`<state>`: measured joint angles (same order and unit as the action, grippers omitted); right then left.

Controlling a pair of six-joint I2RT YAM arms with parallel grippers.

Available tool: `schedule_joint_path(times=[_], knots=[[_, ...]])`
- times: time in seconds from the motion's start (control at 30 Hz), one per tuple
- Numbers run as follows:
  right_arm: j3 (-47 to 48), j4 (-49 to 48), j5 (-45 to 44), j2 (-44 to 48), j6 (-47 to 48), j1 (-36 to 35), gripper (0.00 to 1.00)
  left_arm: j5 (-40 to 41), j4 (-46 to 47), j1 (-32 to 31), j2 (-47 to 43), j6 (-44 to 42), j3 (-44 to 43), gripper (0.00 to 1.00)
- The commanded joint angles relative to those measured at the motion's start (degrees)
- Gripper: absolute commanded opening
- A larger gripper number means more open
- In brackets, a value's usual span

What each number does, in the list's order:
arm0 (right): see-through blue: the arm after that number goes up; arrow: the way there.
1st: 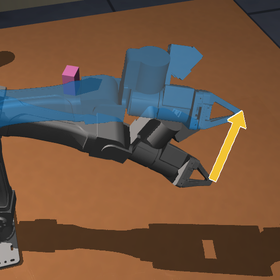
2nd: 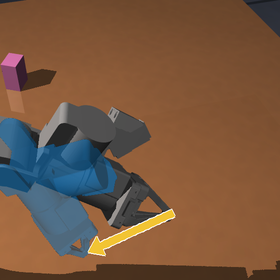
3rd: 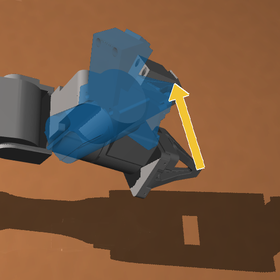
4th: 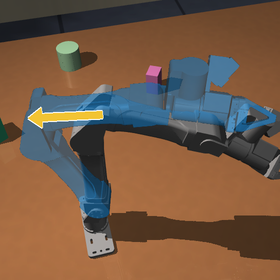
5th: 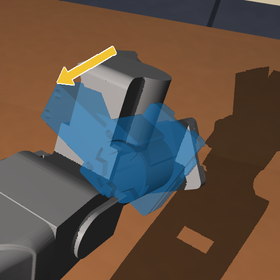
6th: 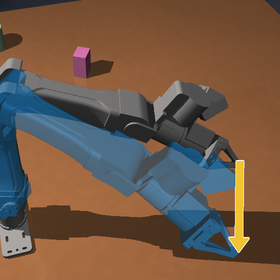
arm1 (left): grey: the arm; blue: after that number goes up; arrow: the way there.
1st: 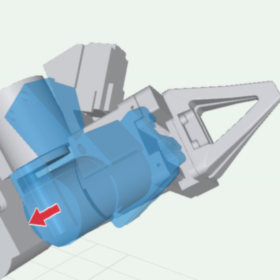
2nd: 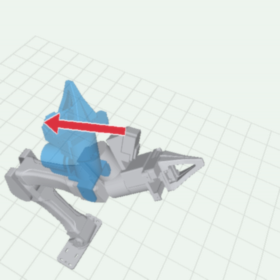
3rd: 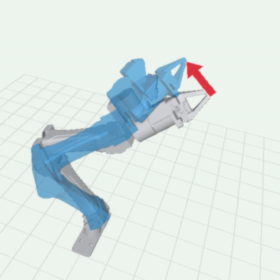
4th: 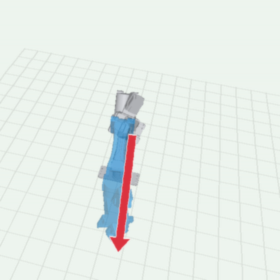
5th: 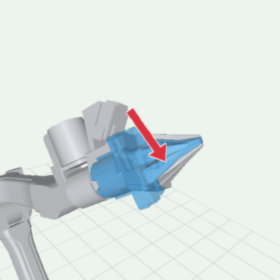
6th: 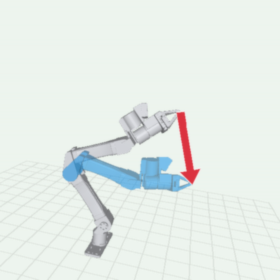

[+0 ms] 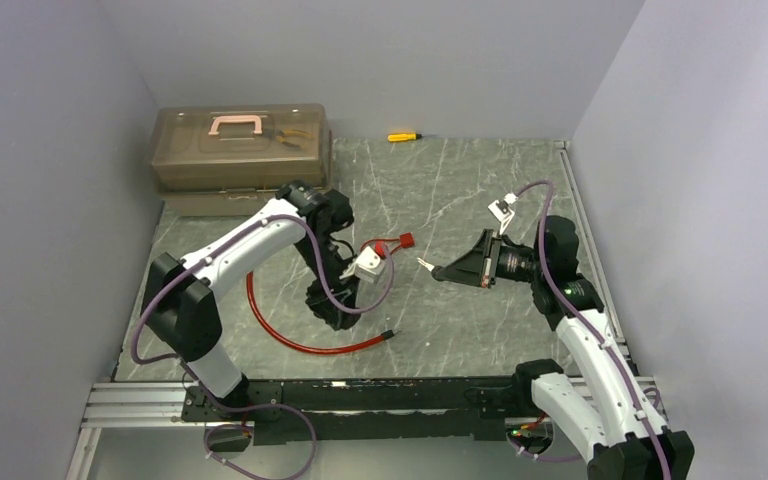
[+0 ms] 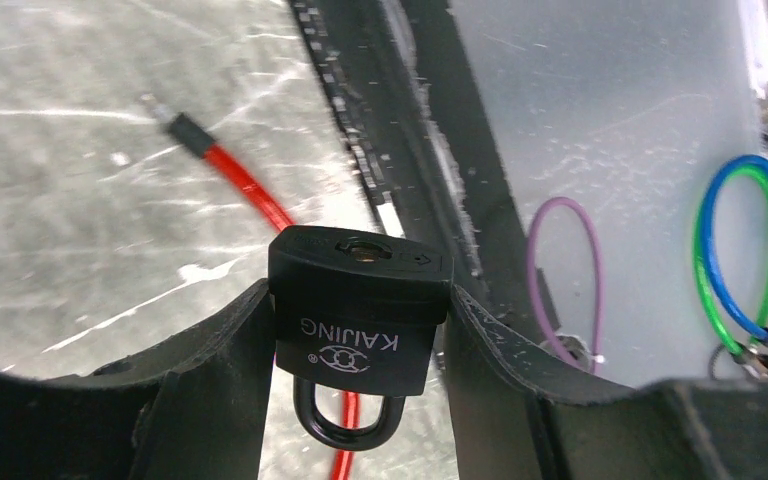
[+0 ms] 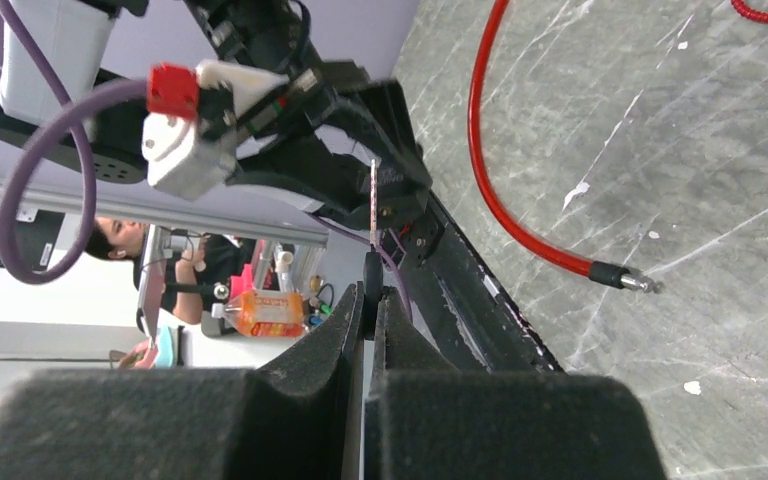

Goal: Unlock with the key

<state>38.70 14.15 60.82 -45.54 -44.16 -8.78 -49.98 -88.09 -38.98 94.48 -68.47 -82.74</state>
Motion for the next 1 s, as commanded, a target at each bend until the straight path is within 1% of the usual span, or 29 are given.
schedule_joint_path(times=[0.0,0.07,0.1,0.23,0.33,0.4,0.57,0.7,0.8,0.97], knots=[[-1.1,-6.3,3.3,-1.8,-2.2,0.2,0.0,0.1,5.9,3.7,-2.7,4.3,-5.2,0.0],[-1.3,-8.5,3.9,-3.1,-3.4,0.1,0.0,4.4,11.1,3.9,-4.9,6.6,-4.8,0.0],[-0.9,-8.4,4.0,-3.8,-3.2,0.2,0.0,6.9,12.7,3.9,-5.9,6.4,-4.6,0.0],[0.1,-8.2,3.3,-5.7,-2.5,0.0,0.0,14.0,16.5,3.8,-6.7,6.2,-6.7,0.0],[0.3,-8.9,2.3,-7.0,-3.3,-1.3,0.0,15.8,16.0,3.8,-5.4,5.0,-9.3,0.0],[0.0,-10.2,1.1,-8.2,-4.2,-3.4,0.0,16.9,17.3,3.8,-5.0,5.4,-9.7,0.0],[1.5,-12.8,-2.8,-12.4,-4.8,-9.8,0.0,20.0,26.5,3.8,-6.6,7.6,-8.4,0.0],[2.8,-17.2,-2.8,-15.5,-6.5,-11.8,0.0,23.4,31.9,2.2,-8.7,8.8,-6.5,0.0],[3.6,-19.1,-1.7,-17.8,-7.3,-12.2,0.0,24.0,32.8,1.0,-9.8,8.5,-5.3,0.0],[5.2,-20.1,-1.1,-21.0,-7.3,-13.2,0.0,23.8,31.0,-0.4,-9.2,10.6,-6.4,0.0]])
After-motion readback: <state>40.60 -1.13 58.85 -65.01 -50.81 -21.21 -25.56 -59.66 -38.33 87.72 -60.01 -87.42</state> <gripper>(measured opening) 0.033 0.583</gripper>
